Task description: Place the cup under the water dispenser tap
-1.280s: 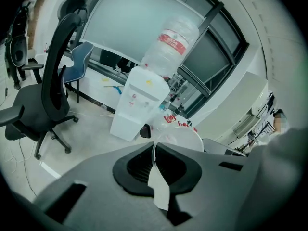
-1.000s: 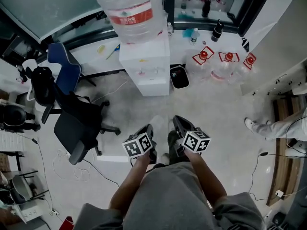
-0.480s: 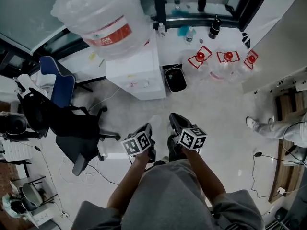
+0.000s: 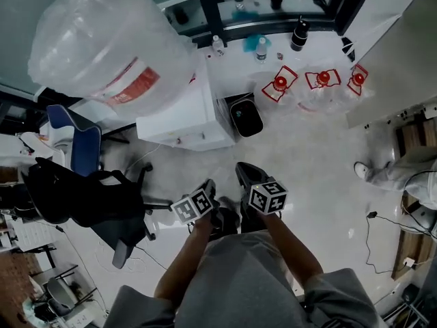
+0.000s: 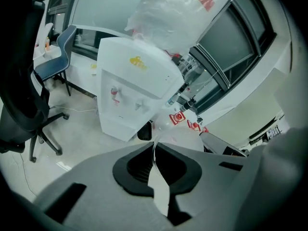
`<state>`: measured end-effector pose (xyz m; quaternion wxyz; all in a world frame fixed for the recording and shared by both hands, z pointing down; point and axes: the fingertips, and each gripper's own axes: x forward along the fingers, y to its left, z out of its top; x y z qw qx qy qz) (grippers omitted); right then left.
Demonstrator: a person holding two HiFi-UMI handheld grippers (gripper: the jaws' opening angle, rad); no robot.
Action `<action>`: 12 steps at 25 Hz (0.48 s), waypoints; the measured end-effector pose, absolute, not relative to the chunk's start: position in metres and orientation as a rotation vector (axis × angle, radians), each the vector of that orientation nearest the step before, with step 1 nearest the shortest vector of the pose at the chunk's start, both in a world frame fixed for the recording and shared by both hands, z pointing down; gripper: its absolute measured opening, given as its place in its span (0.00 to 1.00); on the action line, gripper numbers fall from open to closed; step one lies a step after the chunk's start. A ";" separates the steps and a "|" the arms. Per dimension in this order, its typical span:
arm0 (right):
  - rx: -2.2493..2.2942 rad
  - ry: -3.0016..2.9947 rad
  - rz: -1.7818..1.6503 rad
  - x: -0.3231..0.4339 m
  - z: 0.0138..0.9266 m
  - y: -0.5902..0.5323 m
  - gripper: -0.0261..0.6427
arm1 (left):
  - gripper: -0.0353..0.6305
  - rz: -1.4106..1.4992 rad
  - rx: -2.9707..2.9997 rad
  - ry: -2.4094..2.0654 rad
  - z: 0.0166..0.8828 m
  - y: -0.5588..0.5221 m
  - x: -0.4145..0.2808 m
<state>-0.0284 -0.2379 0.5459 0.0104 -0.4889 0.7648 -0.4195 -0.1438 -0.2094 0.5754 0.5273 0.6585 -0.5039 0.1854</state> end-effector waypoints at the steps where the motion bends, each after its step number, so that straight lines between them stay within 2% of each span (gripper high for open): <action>1: -1.531 2.382 -1.312 -0.029 0.551 -0.244 0.06 | 0.07 0.438 1.556 -1.209 0.581 -0.215 -0.146; 12: -1.644 2.272 -1.360 -0.044 0.605 -0.283 0.06 | 0.07 0.423 1.440 -1.254 0.642 -0.262 -0.179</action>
